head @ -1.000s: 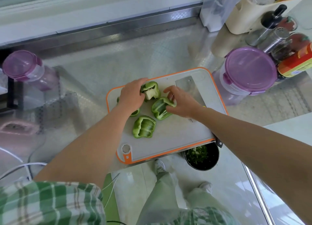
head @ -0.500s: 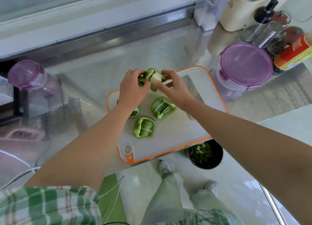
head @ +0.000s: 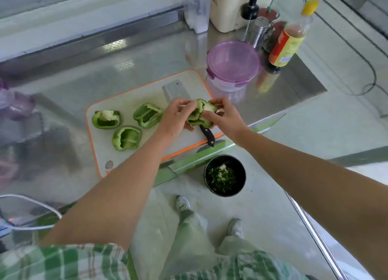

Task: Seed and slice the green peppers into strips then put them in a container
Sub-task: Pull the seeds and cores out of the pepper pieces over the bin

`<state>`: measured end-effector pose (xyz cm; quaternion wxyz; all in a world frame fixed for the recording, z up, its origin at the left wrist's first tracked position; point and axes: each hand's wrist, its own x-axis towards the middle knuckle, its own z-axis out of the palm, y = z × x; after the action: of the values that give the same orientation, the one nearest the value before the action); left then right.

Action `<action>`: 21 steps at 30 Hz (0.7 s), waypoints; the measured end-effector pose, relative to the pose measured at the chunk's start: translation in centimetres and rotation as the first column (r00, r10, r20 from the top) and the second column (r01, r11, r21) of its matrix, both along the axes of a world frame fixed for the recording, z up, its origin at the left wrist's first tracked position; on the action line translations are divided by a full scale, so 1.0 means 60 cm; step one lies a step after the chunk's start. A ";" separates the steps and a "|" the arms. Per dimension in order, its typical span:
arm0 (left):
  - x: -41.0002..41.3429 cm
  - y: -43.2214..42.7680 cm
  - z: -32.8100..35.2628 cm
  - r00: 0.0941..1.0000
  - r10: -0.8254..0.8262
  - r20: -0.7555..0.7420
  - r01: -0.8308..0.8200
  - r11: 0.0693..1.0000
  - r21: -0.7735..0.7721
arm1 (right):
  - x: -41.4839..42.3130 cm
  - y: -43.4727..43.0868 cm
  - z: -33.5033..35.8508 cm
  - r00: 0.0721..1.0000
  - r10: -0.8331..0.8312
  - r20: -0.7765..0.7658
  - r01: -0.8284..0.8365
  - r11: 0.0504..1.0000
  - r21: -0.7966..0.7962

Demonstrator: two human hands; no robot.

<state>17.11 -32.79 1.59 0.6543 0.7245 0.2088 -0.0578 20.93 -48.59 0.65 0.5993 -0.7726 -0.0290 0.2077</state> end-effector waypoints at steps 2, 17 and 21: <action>-0.016 -0.049 -0.005 0.997 -0.048 -0.061 0.048 0.999 -0.001 | -0.020 -0.049 -0.002 0.999 0.050 0.022 -0.049 0.999 -0.021; -0.136 -0.258 -0.078 0.933 0.011 -0.359 -0.056 0.992 -0.115 | -0.145 -0.254 -0.079 0.964 0.266 -0.002 -0.260 0.941 -0.215; -0.146 -0.264 -0.115 0.898 0.006 -0.440 -0.066 0.990 -0.122 | -0.162 -0.264 -0.122 0.908 0.357 0.221 -0.219 0.852 -0.475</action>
<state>8.32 -48.65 -5.28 0.6387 0.6433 0.3597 -0.2210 11.23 -64.45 -6.69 0.3592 -0.8966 -0.1890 0.1772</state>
